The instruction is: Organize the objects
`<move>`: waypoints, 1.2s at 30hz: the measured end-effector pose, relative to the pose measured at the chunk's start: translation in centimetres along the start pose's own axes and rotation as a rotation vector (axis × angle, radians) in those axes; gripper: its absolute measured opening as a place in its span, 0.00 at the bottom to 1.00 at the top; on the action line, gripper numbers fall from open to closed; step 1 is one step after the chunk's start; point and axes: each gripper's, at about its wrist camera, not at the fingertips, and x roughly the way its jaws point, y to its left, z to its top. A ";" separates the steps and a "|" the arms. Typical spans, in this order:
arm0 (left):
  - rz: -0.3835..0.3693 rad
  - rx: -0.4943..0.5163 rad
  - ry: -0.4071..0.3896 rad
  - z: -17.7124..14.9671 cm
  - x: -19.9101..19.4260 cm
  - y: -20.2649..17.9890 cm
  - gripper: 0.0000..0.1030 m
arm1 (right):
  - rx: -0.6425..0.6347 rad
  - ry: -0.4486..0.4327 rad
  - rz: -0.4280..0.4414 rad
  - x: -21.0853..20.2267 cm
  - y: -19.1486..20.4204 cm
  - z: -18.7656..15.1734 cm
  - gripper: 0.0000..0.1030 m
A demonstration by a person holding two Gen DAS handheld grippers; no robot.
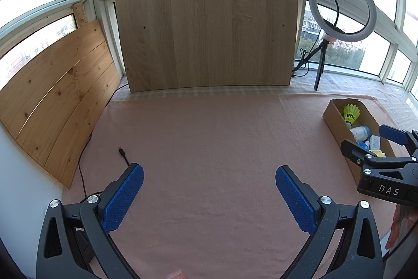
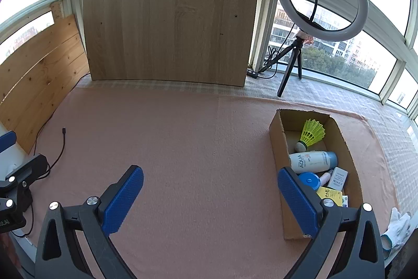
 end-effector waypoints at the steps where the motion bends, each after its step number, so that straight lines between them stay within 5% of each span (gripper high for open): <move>1: 0.000 0.001 0.001 0.1 0.1 -0.1 1.00 | 0.001 0.000 0.001 0.0 0.0 0.0 0.98; 36: -0.012 -0.013 -0.007 0.1 1.3 -0.3 1.00 | -0.013 0.017 0.007 0.7 0.6 0.1 0.98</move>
